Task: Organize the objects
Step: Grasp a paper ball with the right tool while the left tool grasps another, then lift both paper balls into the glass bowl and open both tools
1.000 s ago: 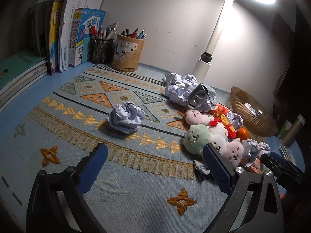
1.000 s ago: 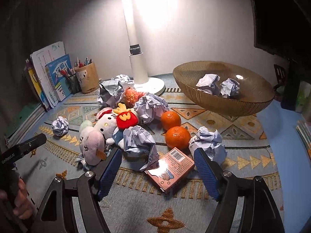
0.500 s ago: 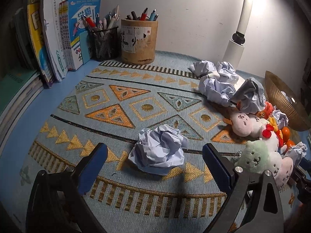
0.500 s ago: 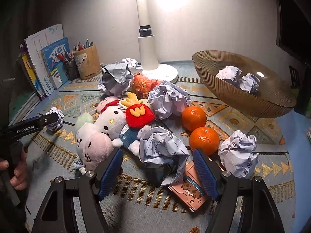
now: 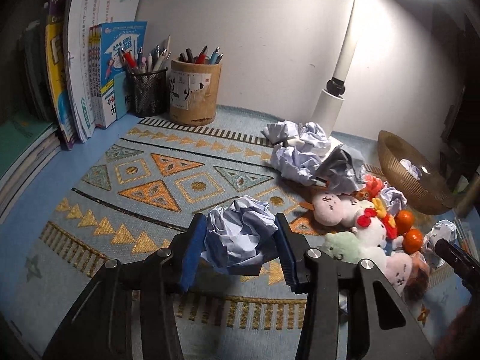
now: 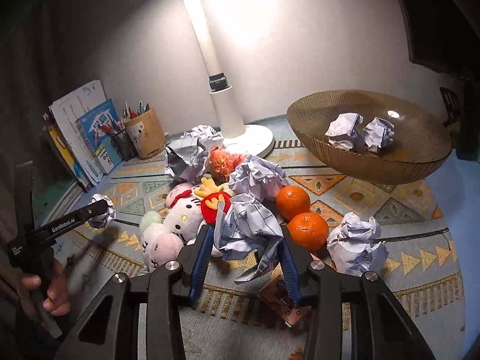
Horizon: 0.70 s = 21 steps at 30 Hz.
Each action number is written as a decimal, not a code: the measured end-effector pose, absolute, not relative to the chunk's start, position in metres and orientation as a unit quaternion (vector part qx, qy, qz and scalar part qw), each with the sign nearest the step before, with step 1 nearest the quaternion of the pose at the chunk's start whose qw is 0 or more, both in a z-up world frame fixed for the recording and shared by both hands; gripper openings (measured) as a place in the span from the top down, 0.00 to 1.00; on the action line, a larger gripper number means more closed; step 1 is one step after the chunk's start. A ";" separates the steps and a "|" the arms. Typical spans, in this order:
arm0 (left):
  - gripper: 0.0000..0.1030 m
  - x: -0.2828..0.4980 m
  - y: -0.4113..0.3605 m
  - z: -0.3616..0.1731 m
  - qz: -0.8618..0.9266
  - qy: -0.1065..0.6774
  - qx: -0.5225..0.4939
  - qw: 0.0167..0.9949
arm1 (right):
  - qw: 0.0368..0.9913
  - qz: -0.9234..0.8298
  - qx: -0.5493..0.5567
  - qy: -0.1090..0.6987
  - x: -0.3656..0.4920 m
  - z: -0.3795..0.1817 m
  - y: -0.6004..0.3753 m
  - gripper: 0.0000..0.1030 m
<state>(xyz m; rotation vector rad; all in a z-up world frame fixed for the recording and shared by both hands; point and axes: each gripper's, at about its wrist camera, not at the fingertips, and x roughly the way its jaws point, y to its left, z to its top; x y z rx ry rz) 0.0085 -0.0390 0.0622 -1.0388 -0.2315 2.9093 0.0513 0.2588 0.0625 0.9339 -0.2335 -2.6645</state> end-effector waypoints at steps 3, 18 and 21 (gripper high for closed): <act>0.59 0.033 -0.009 0.083 0.947 -0.062 -0.308 0.066 | 0.153 -0.935 0.310 -0.082 0.072 0.081 0.276 0.58; 0.59 0.069 0.143 0.043 0.916 -0.010 -0.354 0.189 | 0.052 -0.923 0.380 -0.026 0.104 0.046 0.342 0.57; 0.59 0.066 0.148 0.034 0.911 -0.008 -0.368 0.184 | 0.046 -0.920 0.389 -0.019 0.101 0.037 0.344 0.55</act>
